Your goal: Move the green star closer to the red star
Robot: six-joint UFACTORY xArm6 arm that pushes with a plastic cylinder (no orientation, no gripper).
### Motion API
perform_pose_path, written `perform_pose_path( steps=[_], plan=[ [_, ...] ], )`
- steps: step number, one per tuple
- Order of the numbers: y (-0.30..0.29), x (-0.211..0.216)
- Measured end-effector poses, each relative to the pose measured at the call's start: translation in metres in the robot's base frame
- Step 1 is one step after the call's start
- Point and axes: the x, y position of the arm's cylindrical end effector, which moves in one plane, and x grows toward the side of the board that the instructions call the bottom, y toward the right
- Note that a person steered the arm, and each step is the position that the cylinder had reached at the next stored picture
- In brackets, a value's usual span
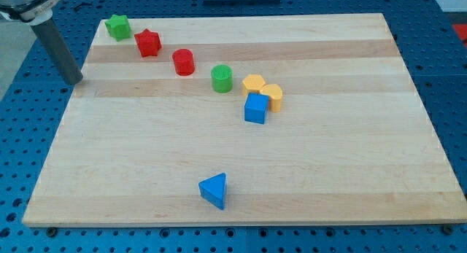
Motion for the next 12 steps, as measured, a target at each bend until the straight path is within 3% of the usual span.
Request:
perform_pose_path(
  steps=[5,7,8,9,10,11,12],
  plan=[
    [0.008,-0.174],
    [0.098,-0.160],
    [0.148,-0.132],
    [0.147,-0.127],
    [0.146,-0.164],
    [0.141,-0.173],
    [0.082,-0.164]
  ],
)
